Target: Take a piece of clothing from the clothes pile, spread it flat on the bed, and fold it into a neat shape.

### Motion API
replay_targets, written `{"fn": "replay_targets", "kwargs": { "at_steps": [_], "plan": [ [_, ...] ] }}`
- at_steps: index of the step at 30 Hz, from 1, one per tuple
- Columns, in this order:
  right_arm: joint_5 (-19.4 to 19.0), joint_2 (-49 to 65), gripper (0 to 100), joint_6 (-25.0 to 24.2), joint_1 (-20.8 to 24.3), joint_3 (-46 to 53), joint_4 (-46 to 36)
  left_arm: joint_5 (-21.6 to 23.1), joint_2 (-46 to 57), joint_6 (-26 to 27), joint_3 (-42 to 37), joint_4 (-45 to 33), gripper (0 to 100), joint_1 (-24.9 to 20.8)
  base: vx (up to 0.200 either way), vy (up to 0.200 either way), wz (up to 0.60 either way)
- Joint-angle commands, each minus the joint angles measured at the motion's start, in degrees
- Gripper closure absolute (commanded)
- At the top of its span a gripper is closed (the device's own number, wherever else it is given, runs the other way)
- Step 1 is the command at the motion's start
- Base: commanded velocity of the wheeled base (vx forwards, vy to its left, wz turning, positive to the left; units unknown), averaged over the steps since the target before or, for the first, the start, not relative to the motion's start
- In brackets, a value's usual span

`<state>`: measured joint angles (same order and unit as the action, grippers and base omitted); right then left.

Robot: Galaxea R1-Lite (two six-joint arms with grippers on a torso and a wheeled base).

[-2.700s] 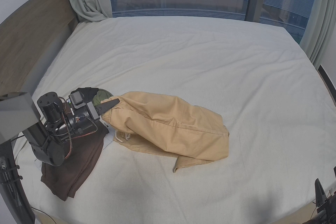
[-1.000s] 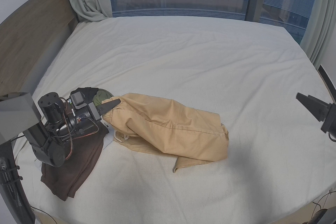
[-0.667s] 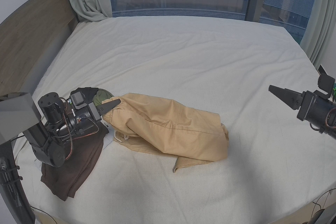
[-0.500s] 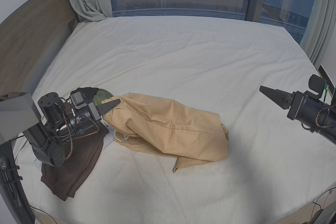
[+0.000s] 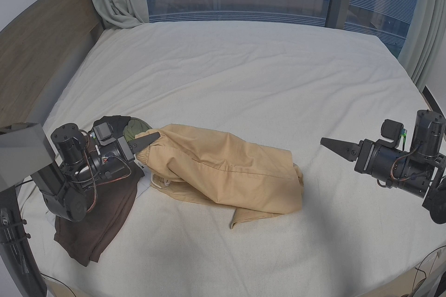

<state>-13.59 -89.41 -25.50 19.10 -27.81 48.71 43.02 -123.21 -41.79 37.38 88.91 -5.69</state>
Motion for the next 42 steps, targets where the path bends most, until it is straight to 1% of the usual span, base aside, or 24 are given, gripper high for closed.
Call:
{"fn": "replay_targets", "kwargs": {
  "at_steps": [1,3,9,13,17,22,26,33,42],
  "plan": [
    [-0.1,-3.1,0,-0.5,0.1,-0.2,0.2,0.0,0.1,0.0,-0.1,0.0,100,0.0,0.000,0.000,0.00],
    [-0.2,-3.8,0,-0.5,0.1,-0.4,0.3,0.0,0.1,0.0,-0.1,0.0,100,0.0,0.000,0.000,0.00],
    [-0.1,-11.3,0,-2.9,0.2,0.4,9.5,0.0,-0.2,0.0,0.0,0.0,100,-0.1,0.000,0.000,0.00],
    [-0.1,-15.4,0,-3.0,0.2,0.6,13.2,0.0,-0.2,0.0,0.0,0.0,100,-0.1,0.000,0.000,0.00],
    [-0.1,-18.2,0,-3.1,0.2,0.6,14.8,0.0,-0.5,0.0,0.1,0.0,100,-0.1,0.000,0.000,0.00],
    [-0.1,-20.5,0,-4.8,0.3,0.6,16.8,-0.1,-0.6,0.0,-0.1,0.0,100,-0.2,0.000,0.000,0.00],
    [-0.2,-22.2,0,-4.9,0.6,1.3,18.0,-0.1,-0.6,0.0,-0.1,0.0,100,-0.4,0.000,0.000,0.00],
    [-0.1,-27.0,0,-5.6,0.7,1.4,22.5,-0.1,-0.5,0.0,0.0,0.0,100,-0.2,0.000,0.000,0.00],
    [-0.9,-29.7,0,-6.6,0.4,1.1,23.2,-0.1,-0.6,0.0,0.0,0.0,100,-0.3,0.000,0.000,0.00]
  ]
}}
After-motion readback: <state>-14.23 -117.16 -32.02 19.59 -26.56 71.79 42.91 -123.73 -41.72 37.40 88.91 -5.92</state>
